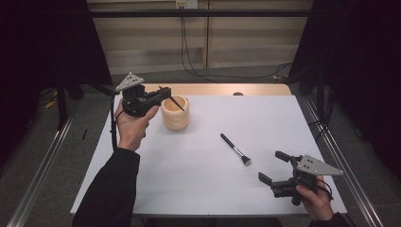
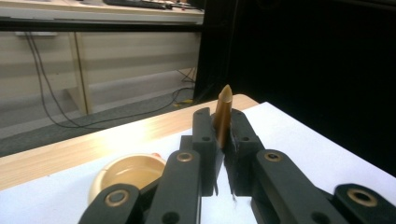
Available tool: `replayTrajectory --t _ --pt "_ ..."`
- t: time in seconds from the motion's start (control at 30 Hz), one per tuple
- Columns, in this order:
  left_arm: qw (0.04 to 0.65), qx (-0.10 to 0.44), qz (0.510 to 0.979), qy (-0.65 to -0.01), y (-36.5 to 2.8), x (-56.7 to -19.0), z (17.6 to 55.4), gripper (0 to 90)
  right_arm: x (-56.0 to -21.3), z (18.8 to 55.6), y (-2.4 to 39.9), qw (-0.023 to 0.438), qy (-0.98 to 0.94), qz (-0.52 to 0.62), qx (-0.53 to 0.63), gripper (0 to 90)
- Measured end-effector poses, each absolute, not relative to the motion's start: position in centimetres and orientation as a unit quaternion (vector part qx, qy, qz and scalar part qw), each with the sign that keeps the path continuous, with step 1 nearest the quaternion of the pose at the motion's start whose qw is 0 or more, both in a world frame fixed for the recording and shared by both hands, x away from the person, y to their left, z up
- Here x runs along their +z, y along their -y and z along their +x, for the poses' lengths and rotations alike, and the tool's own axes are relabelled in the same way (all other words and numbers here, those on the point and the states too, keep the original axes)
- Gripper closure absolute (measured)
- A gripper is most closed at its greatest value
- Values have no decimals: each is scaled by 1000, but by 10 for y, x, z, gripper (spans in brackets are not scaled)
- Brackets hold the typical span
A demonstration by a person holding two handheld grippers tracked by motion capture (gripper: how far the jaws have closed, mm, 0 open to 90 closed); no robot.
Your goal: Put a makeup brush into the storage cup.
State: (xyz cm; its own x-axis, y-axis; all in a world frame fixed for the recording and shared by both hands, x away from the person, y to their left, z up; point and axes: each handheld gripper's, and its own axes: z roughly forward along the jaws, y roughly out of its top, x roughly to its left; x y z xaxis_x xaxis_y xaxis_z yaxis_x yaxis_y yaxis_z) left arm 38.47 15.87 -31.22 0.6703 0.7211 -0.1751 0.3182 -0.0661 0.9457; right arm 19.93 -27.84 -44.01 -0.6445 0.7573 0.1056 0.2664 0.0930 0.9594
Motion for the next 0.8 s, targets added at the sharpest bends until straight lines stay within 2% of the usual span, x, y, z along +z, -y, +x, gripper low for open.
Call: replayTrajectory --t 0.5,0.8 --pt "550 193 709 -397 -158 -320 413 841 -440 199 277 214 -710 354 570 0" --pt "527 208 724 -393 -153 -324 425 841 -441 199 277 215 -711 353 569 0"
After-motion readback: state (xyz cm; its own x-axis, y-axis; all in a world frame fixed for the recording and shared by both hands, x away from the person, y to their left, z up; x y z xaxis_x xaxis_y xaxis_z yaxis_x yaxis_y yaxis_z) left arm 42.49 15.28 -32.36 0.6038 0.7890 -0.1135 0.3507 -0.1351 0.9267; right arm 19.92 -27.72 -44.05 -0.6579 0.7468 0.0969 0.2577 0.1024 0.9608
